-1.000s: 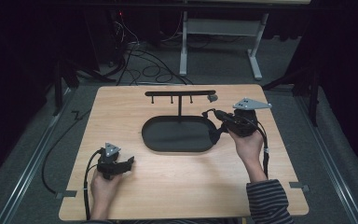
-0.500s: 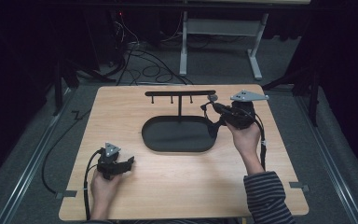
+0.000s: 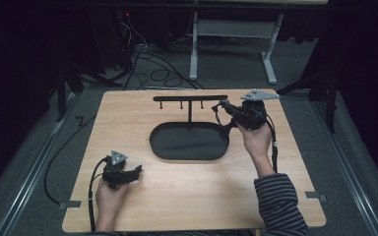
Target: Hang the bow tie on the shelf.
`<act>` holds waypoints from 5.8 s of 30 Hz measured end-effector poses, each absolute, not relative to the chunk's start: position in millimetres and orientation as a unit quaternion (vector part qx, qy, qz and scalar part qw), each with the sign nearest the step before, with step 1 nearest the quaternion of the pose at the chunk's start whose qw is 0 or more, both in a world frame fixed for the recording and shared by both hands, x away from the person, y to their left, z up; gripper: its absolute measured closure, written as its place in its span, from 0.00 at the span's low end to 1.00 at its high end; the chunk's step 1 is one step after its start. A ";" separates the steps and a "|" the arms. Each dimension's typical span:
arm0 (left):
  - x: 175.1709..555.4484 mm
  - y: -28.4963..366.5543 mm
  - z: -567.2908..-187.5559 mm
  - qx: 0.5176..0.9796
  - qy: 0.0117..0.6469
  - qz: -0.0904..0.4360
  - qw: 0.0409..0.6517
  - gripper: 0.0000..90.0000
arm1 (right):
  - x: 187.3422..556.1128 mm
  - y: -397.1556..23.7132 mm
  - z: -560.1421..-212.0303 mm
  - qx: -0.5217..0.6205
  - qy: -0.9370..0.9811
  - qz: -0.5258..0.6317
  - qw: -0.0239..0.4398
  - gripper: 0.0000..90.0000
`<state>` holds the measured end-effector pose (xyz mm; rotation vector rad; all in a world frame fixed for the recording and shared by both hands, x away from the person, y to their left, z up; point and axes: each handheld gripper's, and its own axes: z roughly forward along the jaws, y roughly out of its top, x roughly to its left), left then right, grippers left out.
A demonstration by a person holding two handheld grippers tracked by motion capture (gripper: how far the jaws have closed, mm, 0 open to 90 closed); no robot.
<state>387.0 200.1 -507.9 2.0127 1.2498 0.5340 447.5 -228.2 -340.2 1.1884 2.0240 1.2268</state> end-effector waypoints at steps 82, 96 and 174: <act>386.2 199.9 -508.1 0.776 0.482 0.205 0.350 0.30 | 439.2 -256.4 -338.2 0.458 0.713 0.475 0.239 0.78; 386.2 199.9 -508.1 0.777 0.482 0.205 0.350 0.30 | 416.7 -276.9 -340.6 0.460 0.705 0.483 0.242 0.74; 386.2 199.8 -508.1 0.776 0.482 0.205 0.351 0.30 | 326.1 -336.3 -388.0 0.497 0.672 0.494 0.240 0.70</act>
